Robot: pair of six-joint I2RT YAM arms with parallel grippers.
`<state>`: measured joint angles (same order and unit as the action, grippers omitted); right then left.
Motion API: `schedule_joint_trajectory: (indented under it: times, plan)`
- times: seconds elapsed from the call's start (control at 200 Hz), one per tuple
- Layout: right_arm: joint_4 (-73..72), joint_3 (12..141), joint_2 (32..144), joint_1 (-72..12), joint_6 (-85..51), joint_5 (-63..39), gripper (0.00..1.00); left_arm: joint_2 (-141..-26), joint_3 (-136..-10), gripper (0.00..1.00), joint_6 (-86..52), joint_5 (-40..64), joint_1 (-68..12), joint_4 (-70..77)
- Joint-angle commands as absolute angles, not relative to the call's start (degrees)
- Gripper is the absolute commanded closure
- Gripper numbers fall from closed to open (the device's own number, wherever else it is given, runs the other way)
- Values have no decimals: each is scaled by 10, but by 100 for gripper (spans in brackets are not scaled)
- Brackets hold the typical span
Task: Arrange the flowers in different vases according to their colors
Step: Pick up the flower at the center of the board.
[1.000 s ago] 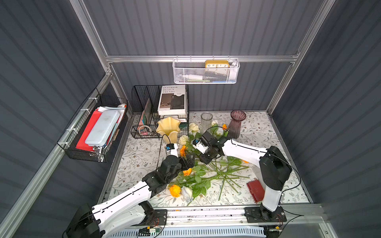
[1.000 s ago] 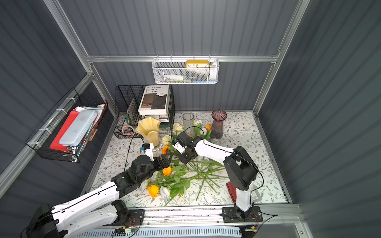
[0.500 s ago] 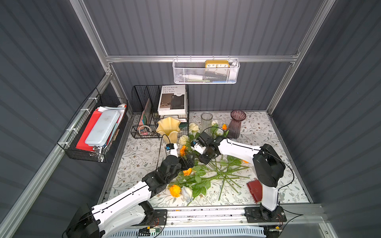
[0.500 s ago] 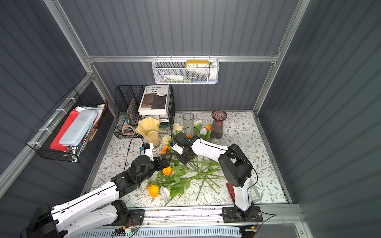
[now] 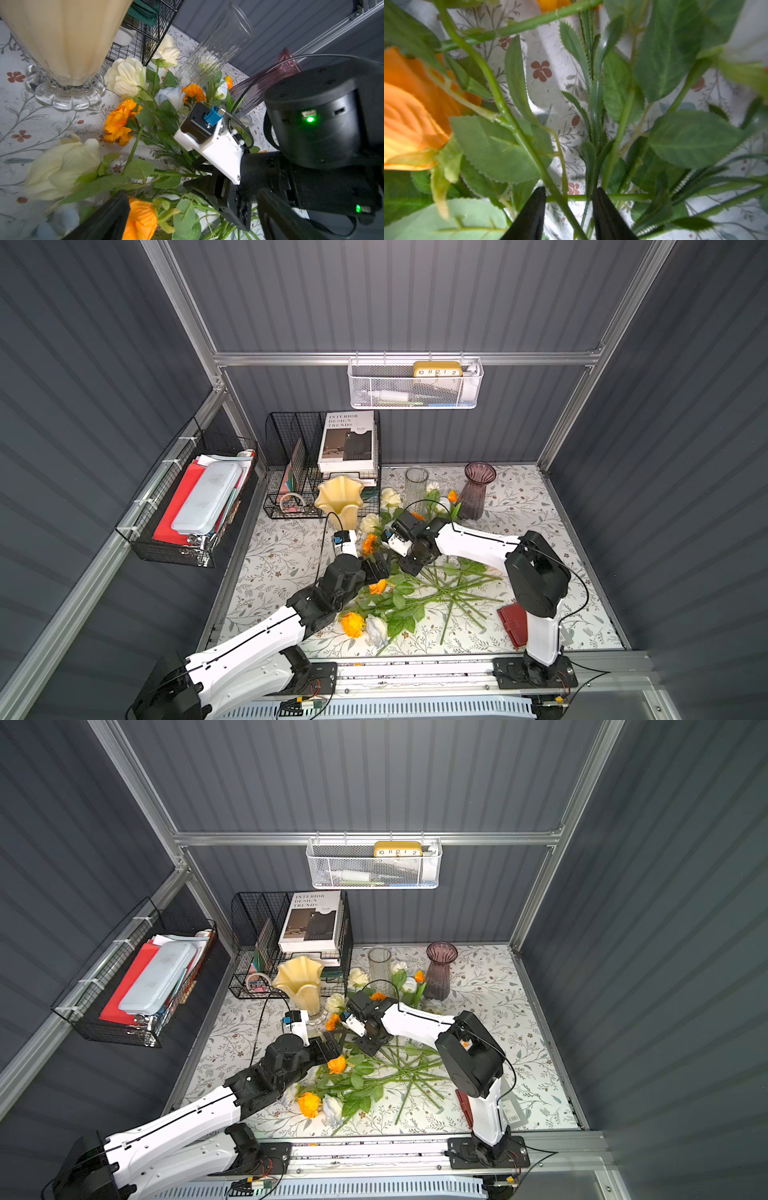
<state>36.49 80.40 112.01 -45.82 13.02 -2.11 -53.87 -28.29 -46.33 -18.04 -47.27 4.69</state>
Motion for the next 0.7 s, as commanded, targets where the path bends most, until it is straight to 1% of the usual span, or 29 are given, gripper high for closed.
schedule_joint_trajectory:
  times: [0.0,0.07,0.215,0.335,0.515,0.695]
  plan:
    - [372,805,1130,-460,127,-3,68,-534,-275,1,-469,-188,-471,41]
    - [369,811,1130,-460,127,10,73,-530,-274,1,-469,-191,-471,38]
    - [359,819,1107,-460,132,33,76,-525,-275,1,-467,-195,-471,30]
    - [358,826,1099,-460,142,43,86,-529,-272,1,-468,-196,-471,33]
    - [358,829,1081,-461,149,74,92,-529,-269,1,-471,-198,-471,35]
    - [319,811,1029,-463,161,100,98,-523,-269,1,-471,-202,-471,38]
